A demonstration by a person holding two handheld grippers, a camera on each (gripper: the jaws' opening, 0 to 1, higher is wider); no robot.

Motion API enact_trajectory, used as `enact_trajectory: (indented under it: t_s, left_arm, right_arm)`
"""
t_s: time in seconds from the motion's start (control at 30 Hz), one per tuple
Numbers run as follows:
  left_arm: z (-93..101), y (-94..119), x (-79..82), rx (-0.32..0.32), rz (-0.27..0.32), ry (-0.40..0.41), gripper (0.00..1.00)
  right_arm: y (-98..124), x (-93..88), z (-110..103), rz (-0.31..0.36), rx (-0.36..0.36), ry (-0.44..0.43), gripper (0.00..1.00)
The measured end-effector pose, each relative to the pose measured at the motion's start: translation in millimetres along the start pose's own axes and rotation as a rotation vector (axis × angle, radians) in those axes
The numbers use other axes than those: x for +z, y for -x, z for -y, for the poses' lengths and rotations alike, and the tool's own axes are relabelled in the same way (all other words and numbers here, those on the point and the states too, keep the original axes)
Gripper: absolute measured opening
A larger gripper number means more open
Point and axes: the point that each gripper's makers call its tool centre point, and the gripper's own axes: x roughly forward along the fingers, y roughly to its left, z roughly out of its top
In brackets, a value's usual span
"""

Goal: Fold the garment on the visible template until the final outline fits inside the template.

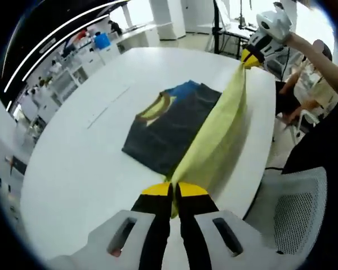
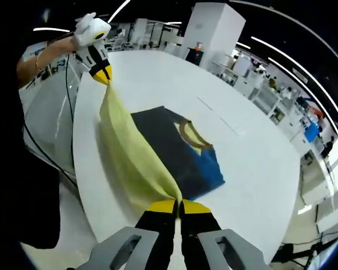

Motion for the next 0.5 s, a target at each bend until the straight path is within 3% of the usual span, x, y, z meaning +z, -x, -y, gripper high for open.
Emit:
enact_trajectory:
  t_s: [0.1,0.2,0.33,0.5]
  left_arm:
    - [-8.8,-1,6.9,0.029,0.023,0.000,0.01]
    - [-22.3,-1,22.3,0.083,0.089,-0.030,0.01]
    - [-29.6,-3,25.6,0.101,0.083,-0.024,0.01]
    - [-45.7,-2,41.7,0.147,0.131,-0.020,0.01]
  right_arm:
    - [-3,4.1,7,0.006,-0.022,-0.003,0.00]
    - [-5,7.4,16,0.004,-0.047,-0.002,0.00]
    - [-6,14.7,28,0.029,-0.076,-0.042,0.00]
    - [-5,23.2,44,0.047,-0.118,-0.064,0.00]
